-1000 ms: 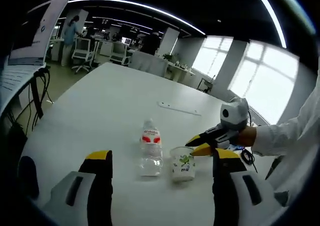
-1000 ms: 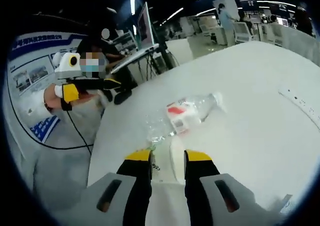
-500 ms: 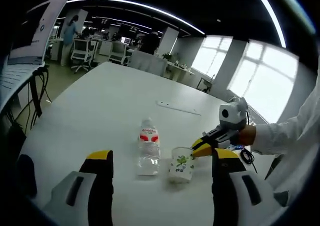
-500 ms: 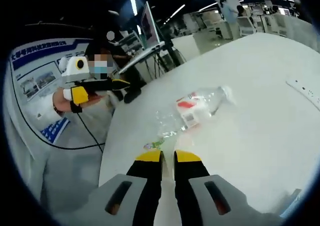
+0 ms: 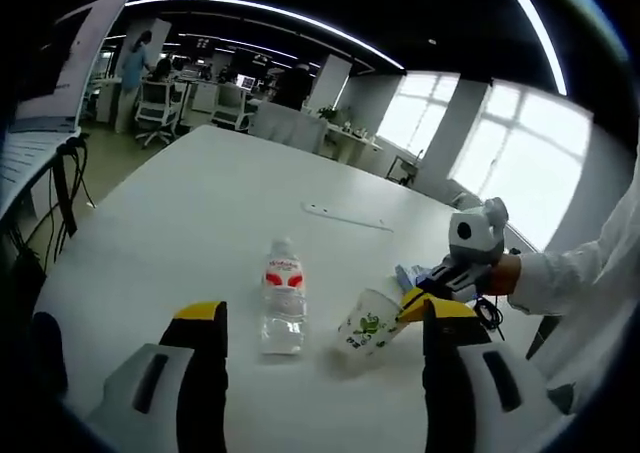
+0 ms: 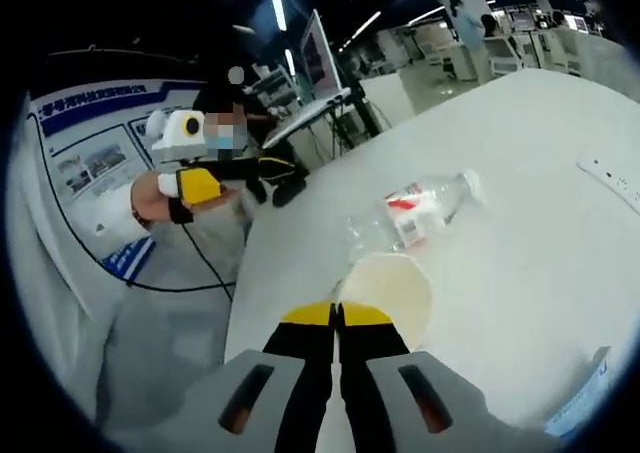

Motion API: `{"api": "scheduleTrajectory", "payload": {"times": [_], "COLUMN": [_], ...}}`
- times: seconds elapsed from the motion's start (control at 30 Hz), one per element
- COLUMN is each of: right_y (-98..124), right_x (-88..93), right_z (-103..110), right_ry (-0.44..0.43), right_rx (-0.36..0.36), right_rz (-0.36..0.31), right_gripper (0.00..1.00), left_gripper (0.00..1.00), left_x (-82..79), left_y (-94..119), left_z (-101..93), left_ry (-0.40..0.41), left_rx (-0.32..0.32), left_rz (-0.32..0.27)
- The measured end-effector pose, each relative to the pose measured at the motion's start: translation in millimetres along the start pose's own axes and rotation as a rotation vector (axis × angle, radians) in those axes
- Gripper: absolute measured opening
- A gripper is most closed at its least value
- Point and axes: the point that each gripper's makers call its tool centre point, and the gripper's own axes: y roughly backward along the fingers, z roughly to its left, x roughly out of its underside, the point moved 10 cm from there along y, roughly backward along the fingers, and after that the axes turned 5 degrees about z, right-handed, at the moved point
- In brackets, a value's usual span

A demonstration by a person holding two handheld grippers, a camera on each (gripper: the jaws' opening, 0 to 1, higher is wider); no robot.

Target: Arrange the tabletop items into an orderly group along one side of the table until the central work area is clear of visible clutter.

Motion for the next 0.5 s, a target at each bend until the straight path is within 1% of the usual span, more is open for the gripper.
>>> {"api": "scheduleTrajectory", "payload": {"times": [0.07,0.13,0.23,0.43,0.5], "right_y": [5.5,13.0,21.7,40.8,50.6], "right_x": [2.2,3.5,6.8,11.9,11.8], "right_z": [1.0,3.0,3.7,4.6,3.7], "right_ry": [0.0,-0.01,-0.007,0.0,0.002], "right_rx": [0.021,0.035,0.059,0.115,0.133], "right_rz": [-0.006,-0.028,-0.038,-0.033,-0.04], "right_gripper": [0.0,0.0,0.0,0.0,0.0], "left_gripper": [0.82,0.82,0.81,0.81,0.81], "left_x": [-1.5,-2.7,-4.0,-5.9,-6.9], "left_y": [-1.5,-3.3,-6.2,-10.9,-11.3], "left_z": [-3.1,-5.7,-9.1,-17.5,-19.7], "left_ry": [-0.002,-0.01,-0.012,-0.028,-0.027], "left_rx": [0.008,0.014,0.026,0.046,0.055], "left_rz": [-0.002,0.001,0.0,0.006,0.003]}}
